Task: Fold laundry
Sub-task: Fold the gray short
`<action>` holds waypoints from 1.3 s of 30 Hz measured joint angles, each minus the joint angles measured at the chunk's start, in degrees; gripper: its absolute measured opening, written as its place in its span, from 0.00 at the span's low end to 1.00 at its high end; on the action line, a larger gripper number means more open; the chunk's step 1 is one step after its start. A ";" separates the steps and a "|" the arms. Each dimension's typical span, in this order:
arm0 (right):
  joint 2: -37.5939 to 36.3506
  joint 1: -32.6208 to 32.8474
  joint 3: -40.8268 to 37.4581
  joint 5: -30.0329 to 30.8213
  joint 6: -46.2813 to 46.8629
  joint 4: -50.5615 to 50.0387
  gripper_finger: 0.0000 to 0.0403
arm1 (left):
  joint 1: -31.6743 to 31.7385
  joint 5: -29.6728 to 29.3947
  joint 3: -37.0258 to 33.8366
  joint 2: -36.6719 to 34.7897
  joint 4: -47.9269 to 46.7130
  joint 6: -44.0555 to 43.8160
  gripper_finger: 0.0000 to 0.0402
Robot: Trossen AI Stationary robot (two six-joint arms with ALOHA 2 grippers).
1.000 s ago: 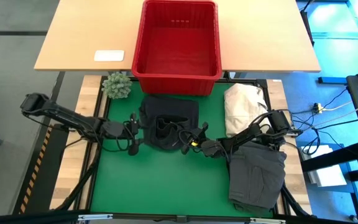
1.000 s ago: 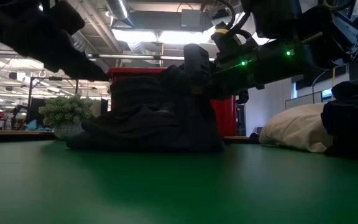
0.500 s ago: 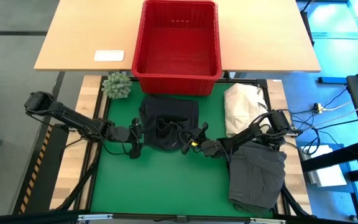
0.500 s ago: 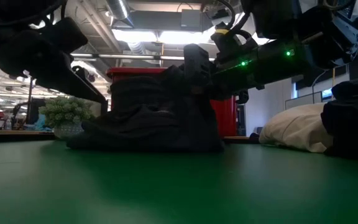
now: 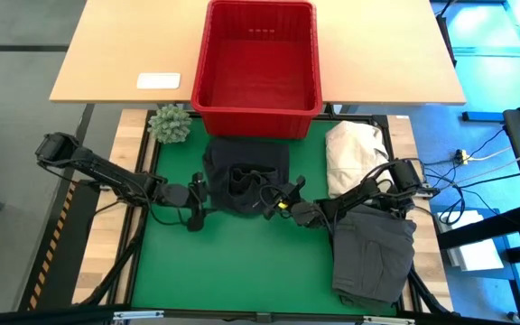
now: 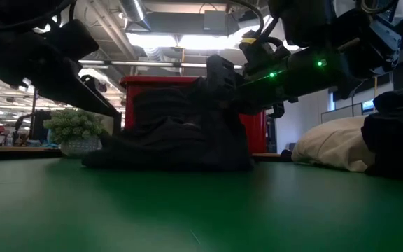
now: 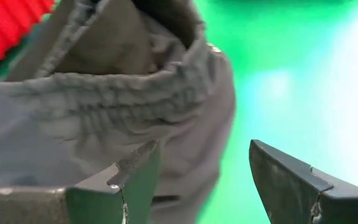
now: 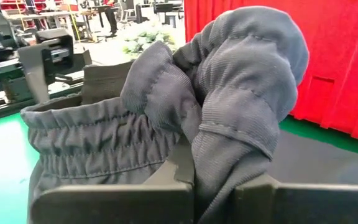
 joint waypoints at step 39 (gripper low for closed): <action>0.00 -0.63 0.24 -2.23 1.68 -1.18 0.03 | 15.13 -11.90 -0.04 7.12 -7.56 -9.01 0.40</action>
